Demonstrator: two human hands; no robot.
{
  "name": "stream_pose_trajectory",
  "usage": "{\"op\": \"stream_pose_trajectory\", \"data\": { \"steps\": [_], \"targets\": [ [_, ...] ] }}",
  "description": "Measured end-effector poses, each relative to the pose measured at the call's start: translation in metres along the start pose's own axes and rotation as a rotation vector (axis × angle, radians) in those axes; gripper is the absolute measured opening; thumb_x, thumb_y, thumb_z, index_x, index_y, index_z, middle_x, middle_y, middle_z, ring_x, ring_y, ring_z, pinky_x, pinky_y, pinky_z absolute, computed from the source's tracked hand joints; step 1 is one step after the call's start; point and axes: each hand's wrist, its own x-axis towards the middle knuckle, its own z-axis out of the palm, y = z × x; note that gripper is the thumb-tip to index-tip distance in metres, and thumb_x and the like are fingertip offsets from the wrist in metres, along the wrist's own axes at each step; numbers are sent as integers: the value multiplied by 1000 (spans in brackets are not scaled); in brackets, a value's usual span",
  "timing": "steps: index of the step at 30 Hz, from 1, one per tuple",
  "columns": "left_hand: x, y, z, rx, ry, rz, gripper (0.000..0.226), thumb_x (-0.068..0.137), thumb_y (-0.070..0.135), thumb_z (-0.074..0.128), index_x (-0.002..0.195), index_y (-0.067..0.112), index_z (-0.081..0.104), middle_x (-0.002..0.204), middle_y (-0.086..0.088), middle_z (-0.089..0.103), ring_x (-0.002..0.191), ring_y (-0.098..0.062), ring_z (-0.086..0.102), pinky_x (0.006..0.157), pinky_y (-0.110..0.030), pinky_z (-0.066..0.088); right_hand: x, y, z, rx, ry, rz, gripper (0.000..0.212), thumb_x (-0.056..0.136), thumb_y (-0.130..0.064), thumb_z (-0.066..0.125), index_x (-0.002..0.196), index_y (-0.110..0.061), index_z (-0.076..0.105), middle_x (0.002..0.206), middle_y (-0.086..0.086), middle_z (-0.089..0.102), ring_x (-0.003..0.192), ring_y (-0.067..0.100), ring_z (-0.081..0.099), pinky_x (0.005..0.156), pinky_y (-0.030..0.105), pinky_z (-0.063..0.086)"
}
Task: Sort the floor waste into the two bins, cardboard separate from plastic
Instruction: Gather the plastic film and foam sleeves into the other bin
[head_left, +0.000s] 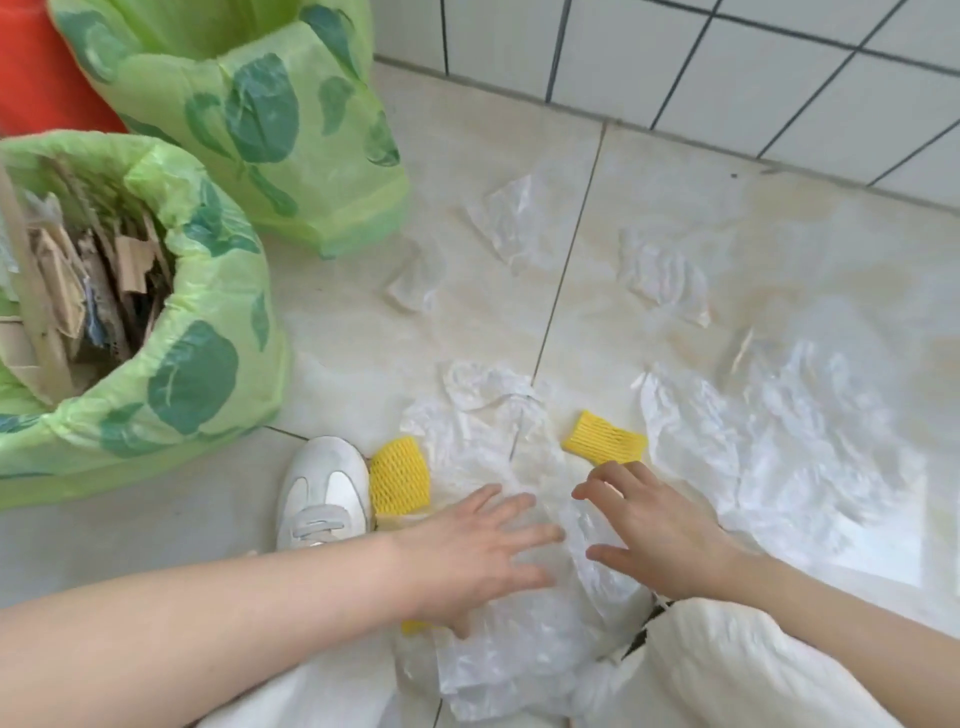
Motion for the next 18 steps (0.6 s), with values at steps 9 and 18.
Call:
{"op": "stream_pose_trajectory", "data": {
  "steps": [9, 18],
  "targets": [
    [18, -41, 21, 65, 8, -146, 82, 87, 35, 59, 150, 36, 7, 160, 6, -14, 145, -34, -18, 116, -56, 1, -1, 16, 34, -69, 94, 164, 62, 37, -30, 92, 91, -17, 64, 83, 3, 60, 71, 27, 59, 53, 35, 51],
    [8, -73, 4, -221, 252, -417, 69, 88, 62, 30, 149, 38, 8, 160, 13, -1, 148, -17, -5, 118, -36, 6, 29, 27, 31, 142, 257, 243, 19, 68, -14, 77, 77, -15, 61, 72, 1, 56, 71, 26, 53, 57, 36, 49]
  ]
}}
